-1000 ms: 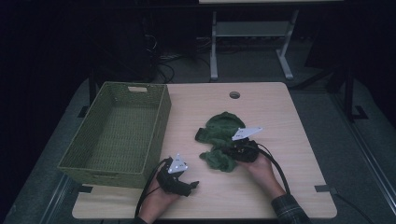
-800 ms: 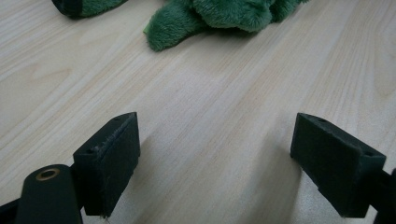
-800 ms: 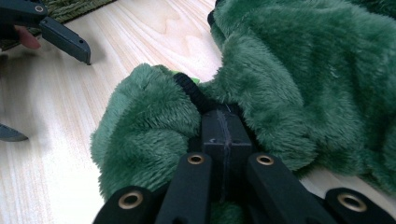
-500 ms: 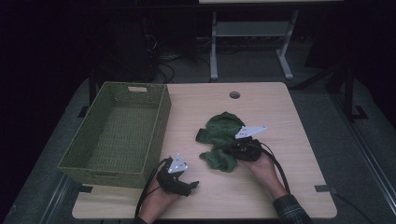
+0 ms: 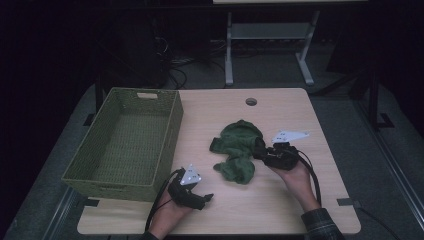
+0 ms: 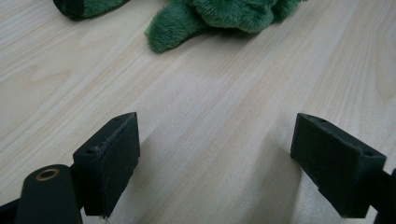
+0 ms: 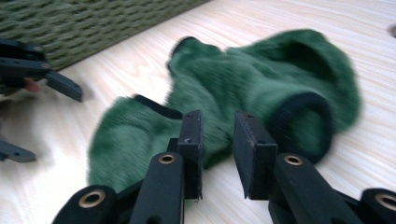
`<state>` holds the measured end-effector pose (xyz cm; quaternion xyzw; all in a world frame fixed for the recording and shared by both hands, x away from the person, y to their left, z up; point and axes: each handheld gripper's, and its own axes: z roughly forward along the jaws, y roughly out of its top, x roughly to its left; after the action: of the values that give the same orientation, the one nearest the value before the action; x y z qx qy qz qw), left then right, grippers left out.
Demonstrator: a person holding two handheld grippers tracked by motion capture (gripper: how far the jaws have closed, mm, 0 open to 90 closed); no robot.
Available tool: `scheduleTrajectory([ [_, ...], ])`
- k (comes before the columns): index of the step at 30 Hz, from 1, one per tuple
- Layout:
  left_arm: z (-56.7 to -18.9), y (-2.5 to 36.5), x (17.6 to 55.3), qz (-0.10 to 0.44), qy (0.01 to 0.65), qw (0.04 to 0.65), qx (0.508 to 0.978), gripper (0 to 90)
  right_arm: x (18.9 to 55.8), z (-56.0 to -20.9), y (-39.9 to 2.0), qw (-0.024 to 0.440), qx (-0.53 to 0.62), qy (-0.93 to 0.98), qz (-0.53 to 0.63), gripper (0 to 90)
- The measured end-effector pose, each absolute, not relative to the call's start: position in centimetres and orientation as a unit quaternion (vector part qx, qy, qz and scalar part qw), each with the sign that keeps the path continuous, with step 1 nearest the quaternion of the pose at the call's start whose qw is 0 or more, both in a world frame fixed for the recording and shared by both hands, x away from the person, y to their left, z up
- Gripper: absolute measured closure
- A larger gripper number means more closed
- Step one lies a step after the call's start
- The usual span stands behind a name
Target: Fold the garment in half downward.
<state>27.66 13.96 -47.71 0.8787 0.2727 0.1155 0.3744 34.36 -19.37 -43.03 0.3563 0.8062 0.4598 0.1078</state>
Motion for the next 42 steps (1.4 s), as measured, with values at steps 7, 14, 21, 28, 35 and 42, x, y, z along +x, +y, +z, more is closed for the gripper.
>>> scheduleTrajectory([
  [7,-47.7,14.0,27.7,0.117,0.27,0.374,0.879,15.0,33.8,-43.2,-20.3,0.091,0.37,0.804,0.457,71.2],
  [14,-47.7,14.0,27.7,0.116,0.272,0.374,0.879,15.0,30.9,-43.1,-18.4,0.079,0.346,0.811,0.466,73.6],
  [21,-47.7,13.9,27.6,0.116,0.274,0.376,0.878,15.0,29.4,-43.9,-16.4,0.074,0.343,0.827,0.439,58.4],
  [28,-47.7,13.9,27.6,0.116,0.274,0.376,0.878,15.1,29.4,-44.9,-15.5,0.118,0.348,0.842,0.394,58.0],
  [35,-47.7,14.0,27.7,0.116,0.272,0.374,0.879,15.0,30.0,-44.8,-17.7,0.12,0.366,0.834,0.394,57.9],
  [42,-47.7,13.9,27.7,0.116,0.273,0.374,0.879,15.0,30.3,-44.8,-20.1,0.107,0.371,0.828,0.405,53.8],
])
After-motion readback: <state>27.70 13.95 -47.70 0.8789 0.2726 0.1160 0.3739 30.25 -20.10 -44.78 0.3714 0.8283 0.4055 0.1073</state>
